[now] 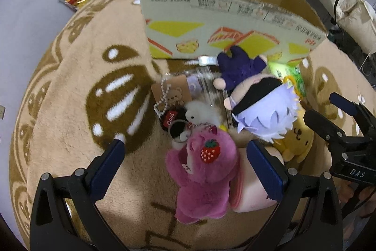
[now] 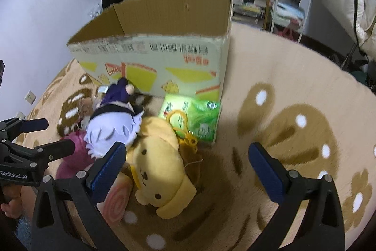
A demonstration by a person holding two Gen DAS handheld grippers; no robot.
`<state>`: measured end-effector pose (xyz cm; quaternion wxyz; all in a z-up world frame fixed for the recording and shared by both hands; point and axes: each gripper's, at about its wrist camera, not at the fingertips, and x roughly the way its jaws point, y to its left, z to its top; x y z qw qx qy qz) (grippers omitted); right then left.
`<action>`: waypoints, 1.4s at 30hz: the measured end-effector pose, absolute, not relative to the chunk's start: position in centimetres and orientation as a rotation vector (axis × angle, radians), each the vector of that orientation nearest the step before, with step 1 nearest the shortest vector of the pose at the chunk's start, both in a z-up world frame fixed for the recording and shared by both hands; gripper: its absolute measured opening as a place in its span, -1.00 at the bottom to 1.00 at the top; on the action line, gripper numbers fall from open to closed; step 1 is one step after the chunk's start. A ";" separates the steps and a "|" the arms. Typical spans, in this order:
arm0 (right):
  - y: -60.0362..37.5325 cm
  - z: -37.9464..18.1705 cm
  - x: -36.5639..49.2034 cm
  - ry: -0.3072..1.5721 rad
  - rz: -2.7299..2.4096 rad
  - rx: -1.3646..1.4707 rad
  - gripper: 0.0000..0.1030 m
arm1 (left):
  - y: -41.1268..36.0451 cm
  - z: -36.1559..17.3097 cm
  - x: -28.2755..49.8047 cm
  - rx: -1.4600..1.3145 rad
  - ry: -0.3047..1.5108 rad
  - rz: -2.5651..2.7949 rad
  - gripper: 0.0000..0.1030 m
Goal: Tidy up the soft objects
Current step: 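Lower the left tool onto the pink bear while the right tool lowers onto the yellow dog, then close the left tool on the pink bear while the right tool grasps the yellow dog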
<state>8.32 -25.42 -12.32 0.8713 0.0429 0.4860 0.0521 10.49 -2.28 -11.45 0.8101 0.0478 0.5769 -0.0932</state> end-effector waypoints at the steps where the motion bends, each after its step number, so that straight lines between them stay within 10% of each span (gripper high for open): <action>1: -25.4 -12.6 8.4 1.026 0.111 0.089 1.00 | -2.3 -11.7 10.6 0.105 1.244 -0.198 0.99; 10: -24.2 -15.0 8.9 1.113 0.142 0.054 1.00 | -1.9 -14.0 11.3 0.069 1.350 -0.207 0.88; 18: -23.9 -15.9 9.0 1.152 0.170 0.070 0.83 | -2.1 -15.2 11.6 0.029 1.402 -0.289 0.19; 28: -24.2 -16.3 8.7 1.187 0.233 0.153 0.18 | -2.4 -13.8 11.0 0.064 1.319 -0.272 0.13; 42: -26.1 -11.8 6.2 1.063 0.162 0.225 0.17 | -1.6 -8.5 7.7 0.043 1.076 -0.226 0.13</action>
